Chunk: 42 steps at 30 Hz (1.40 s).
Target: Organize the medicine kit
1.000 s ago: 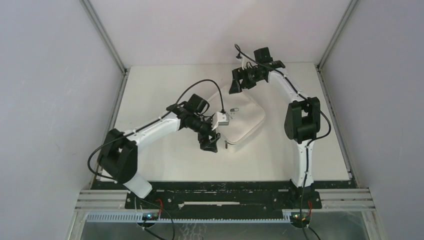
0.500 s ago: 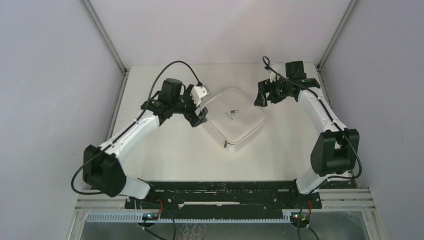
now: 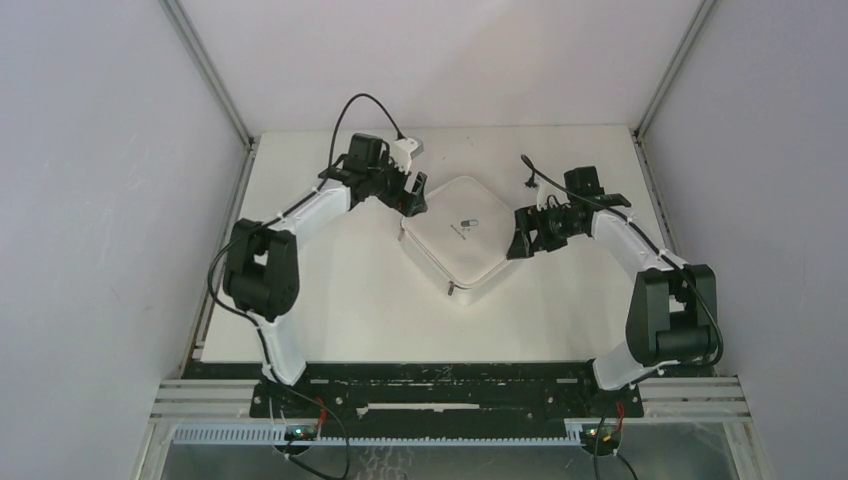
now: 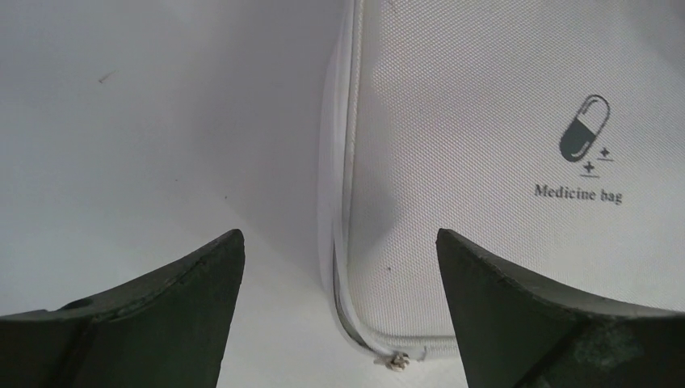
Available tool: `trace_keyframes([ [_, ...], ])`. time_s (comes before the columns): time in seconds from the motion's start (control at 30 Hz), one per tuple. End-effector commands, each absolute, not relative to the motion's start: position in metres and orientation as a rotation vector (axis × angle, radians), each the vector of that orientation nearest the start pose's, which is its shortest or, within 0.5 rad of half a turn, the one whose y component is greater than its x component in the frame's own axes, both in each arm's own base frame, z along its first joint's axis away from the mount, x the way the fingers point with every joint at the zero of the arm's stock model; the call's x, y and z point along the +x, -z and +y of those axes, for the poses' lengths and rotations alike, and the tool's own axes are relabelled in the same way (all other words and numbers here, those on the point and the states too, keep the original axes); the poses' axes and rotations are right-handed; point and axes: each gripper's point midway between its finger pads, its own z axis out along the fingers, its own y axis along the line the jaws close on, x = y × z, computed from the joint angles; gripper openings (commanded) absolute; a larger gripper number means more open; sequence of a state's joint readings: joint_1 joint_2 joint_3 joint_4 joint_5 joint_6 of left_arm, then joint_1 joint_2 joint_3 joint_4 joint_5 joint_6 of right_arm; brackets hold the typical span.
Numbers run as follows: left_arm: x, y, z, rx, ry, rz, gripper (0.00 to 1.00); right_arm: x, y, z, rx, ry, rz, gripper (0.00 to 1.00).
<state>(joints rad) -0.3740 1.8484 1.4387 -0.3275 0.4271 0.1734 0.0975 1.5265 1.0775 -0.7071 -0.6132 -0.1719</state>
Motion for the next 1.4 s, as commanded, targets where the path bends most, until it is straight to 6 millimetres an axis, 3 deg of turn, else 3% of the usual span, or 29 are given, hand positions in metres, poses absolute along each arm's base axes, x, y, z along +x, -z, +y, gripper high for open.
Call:
trace_keyframes([
  [0.0, 0.448, -0.149, -0.256, 0.761, 0.699, 2.113, 0.89, 0.312, -0.119, 0.143, -0.543, -0.922, 2.438, 0.79],
  [0.27, 0.396, -0.114, -0.251, 0.871, 0.8, 2.158, 0.75, 0.344, -0.125, 0.169, -0.551, -1.069, 2.387, 0.77],
  [0.53, 0.324, -0.109, -0.235, 1.042, 0.868, 2.118, 0.69, 0.393, -0.146, 0.198, -0.709, -1.055, 2.3, 0.76],
  [0.63, 0.3, -0.105, -0.226, 1.103, 0.856, 2.117, 0.69, 0.411, -0.152, 0.2, -0.741, -1.021, 2.285, 0.76],
  [0.77, 0.281, -0.11, -0.215, 1.164, 0.8, 2.086, 0.71, 0.422, -0.153, 0.184, -0.758, -0.878, 2.288, 0.76],
  [0.9, 0.282, -0.134, -0.206, 1.18, 0.703, 2.012, 0.78, 0.412, -0.156, 0.157, -0.739, -0.761, 2.262, 0.78],
  [1.07, 0.307, -0.169, -0.197, 1.117, 0.527, 1.896, 0.89, 0.384, -0.159, 0.131, -0.749, -0.627, 2.196, 0.78],
  [1.2, 0.323, -0.187, -0.199, 1.128, 0.462, 1.839, 0.92, 0.353, -0.154, 0.131, -0.813, -0.617, 2.124, 0.77],
  [1.27, 0.326, -0.186, -0.204, 1.163, 0.449, 1.818, 0.93, 0.338, -0.153, 0.137, -0.865, -0.647, 2.075, 0.75],
  [1.37, 0.327, -0.179, -0.213, 1.25, 0.405, 1.773, 0.92, 0.316, -0.136, 0.149, -0.961, -0.67, 2.045, 0.71],
])
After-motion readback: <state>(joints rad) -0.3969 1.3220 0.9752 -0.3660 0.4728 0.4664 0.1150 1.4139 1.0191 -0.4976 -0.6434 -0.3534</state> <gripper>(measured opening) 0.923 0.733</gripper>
